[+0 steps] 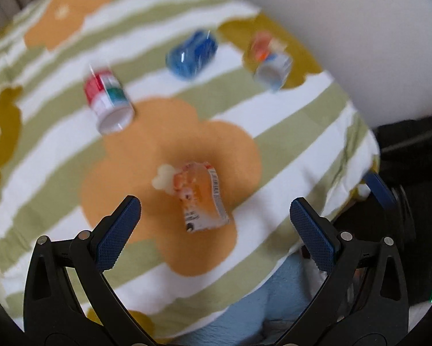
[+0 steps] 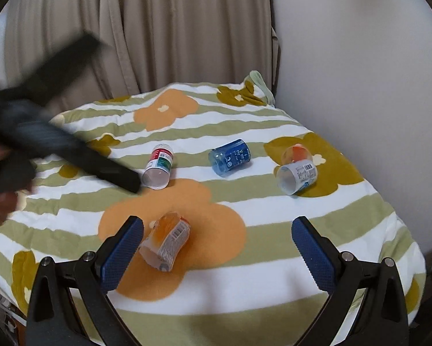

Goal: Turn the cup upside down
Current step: 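Grasp the orange-labelled cup with the left tool, then rotate the cup with the left tool and stand it upside down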

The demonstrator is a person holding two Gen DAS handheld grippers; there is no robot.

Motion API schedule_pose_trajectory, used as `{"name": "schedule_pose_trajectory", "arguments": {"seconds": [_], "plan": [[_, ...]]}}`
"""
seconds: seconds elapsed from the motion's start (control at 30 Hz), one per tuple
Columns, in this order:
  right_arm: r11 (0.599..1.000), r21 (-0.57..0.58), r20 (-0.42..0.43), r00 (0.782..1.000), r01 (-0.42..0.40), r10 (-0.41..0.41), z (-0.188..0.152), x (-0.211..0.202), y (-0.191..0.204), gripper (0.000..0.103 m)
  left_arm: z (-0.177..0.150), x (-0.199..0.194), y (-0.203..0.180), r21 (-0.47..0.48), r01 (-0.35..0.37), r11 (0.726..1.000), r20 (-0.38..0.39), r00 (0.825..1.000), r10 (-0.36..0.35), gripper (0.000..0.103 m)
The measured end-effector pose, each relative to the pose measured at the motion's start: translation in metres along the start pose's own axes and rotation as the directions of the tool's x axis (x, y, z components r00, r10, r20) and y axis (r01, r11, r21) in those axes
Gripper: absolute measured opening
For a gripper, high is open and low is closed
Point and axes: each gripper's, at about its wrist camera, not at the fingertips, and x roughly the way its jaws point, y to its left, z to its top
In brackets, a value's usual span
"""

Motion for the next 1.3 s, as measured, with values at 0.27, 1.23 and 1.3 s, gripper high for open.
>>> {"name": "schedule_pose_trajectory", "arguments": {"seconds": [0.27, 1.23, 1.3], "plan": [[0.998, -0.036, 0.019, 0.998, -0.051, 0.052, -0.032, -0.007, -0.013, 0.102, 0.018, 0.100, 0.001, -0.073, -0.131, 0.989, -0.206, 0.972, 0.113, 0.097], [0.986, 0.059, 0.082, 0.985, -0.156, 0.151, -0.048, -0.025, -0.035, 0.103, -0.069, 0.070, -0.007, -0.004, -0.181, 0.983, 0.626, 0.767, 0.144, 0.059], [0.986, 0.058, 0.069, 0.986, -0.155, 0.150, -0.050, -0.023, -0.036, 0.103, -0.059, 0.085, -0.002, -0.028, -0.176, 0.984, 0.581, 0.798, 0.160, 0.059]]}}
